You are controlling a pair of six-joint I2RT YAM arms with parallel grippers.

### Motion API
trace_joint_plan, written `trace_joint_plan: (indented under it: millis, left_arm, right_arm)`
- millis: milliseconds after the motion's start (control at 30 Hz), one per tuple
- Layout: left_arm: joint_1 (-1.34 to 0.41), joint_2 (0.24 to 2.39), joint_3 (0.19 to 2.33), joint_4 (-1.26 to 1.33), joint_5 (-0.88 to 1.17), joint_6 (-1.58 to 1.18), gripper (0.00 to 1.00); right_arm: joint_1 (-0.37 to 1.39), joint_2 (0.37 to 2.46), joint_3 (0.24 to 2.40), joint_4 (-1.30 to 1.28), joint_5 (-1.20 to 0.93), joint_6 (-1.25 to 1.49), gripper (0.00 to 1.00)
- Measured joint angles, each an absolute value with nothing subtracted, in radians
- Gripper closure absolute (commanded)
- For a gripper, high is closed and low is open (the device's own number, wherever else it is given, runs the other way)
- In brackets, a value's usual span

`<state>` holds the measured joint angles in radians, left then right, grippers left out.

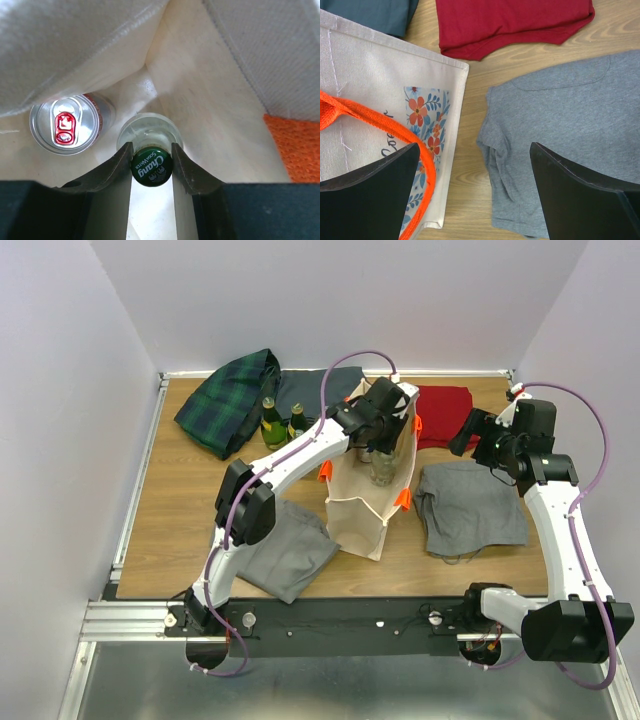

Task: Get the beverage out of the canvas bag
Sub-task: Take out the drink from the canvas bag.

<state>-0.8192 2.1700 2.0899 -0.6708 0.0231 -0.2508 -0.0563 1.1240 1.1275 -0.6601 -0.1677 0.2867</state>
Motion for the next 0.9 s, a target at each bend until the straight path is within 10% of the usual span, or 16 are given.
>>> trace_joint_plan:
  millis: [900]
  left_arm:
    - [-0.830,2.123,2.104,-0.865,0.024,-0.183,1.00]
  right_arm:
    - [-0.056,1.124,1.127,-0.660,-0.170,0.287,0.00]
